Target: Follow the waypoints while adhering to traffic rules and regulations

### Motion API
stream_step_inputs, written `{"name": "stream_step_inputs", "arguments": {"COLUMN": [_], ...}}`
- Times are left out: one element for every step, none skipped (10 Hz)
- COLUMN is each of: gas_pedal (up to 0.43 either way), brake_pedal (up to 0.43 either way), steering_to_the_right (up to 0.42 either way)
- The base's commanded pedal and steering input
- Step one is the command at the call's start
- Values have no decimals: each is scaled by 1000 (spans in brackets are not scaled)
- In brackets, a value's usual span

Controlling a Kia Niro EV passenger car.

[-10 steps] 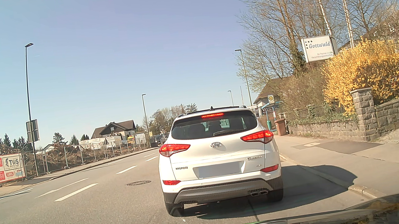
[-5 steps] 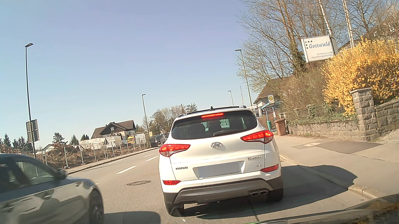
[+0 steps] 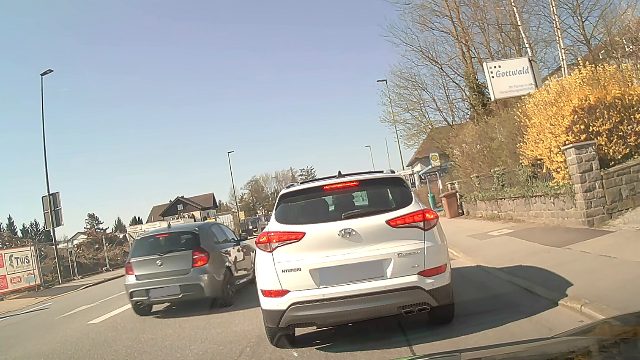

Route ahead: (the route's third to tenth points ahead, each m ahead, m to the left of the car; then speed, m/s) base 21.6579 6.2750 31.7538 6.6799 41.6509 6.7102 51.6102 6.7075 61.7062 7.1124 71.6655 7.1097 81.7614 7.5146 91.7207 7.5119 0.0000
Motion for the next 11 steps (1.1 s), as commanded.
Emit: {"name": "stream_step_inputs", "arguments": {"gas_pedal": [0, 0, 0, 0, 0, 0, 0, 0, 0, 0, 0], "brake_pedal": [317, 317, 317, 317, 317, 317, 317, 317, 317, 317, 317], "steering_to_the_right": [-9, -10, -9, -9, -9, -10, -9, -9, -9, -10, -9]}}
